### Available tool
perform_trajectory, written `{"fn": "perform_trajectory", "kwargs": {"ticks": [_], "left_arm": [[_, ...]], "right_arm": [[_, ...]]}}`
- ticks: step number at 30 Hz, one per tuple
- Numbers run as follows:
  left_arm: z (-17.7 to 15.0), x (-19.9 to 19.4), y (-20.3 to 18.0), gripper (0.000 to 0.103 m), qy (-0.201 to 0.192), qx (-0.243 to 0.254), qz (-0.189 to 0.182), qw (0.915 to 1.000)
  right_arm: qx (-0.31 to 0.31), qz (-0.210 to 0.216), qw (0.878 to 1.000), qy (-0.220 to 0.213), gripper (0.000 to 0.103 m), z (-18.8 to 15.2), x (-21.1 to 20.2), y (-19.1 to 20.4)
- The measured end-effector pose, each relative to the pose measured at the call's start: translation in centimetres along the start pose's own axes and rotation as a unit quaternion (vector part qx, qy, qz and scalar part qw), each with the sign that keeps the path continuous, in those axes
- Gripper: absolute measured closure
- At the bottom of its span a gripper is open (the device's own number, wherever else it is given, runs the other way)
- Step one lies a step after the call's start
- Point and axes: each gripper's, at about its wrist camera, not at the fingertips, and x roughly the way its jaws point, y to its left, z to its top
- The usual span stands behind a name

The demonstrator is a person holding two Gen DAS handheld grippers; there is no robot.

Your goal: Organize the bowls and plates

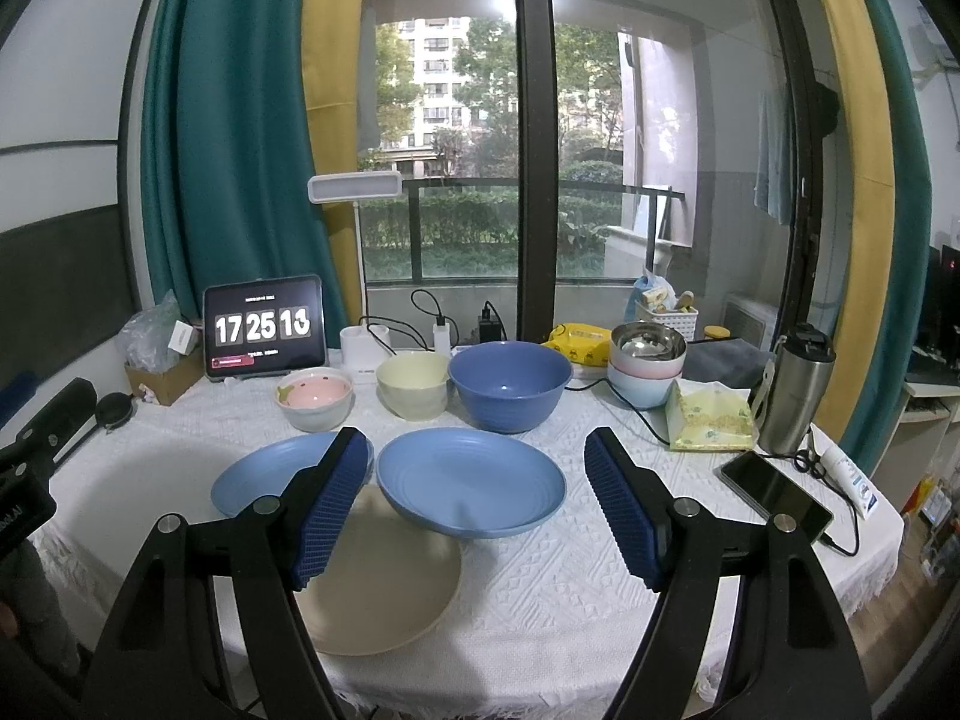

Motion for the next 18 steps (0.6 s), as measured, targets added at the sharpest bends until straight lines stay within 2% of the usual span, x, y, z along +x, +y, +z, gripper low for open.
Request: {"fn": "perform_trajectory", "kwargs": {"ticks": [18], "left_arm": [[-0.02,0.07,0.02,0.001,0.000,0.000,0.000,1.0000]], "right_arm": [[0.000,0.000,1.000,0.001,0.025,-0.04,0.04,-0.02]]}}
